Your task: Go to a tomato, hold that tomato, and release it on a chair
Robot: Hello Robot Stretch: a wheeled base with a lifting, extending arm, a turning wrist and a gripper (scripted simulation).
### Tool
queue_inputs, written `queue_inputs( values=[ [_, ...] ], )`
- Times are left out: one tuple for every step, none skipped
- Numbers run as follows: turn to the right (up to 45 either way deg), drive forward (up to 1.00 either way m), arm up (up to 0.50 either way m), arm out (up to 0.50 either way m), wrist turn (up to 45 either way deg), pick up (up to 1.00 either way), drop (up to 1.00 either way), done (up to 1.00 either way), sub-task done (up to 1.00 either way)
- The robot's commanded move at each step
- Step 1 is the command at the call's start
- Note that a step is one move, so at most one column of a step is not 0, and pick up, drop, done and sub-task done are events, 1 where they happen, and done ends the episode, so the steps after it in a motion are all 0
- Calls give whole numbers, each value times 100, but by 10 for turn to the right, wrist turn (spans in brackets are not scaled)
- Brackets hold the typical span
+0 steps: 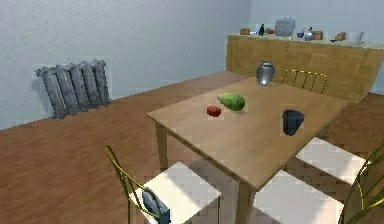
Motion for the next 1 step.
queue_inputs(
  values=[
    [30, 0, 0, 0, 0, 0, 0, 0, 0]
  ],
)
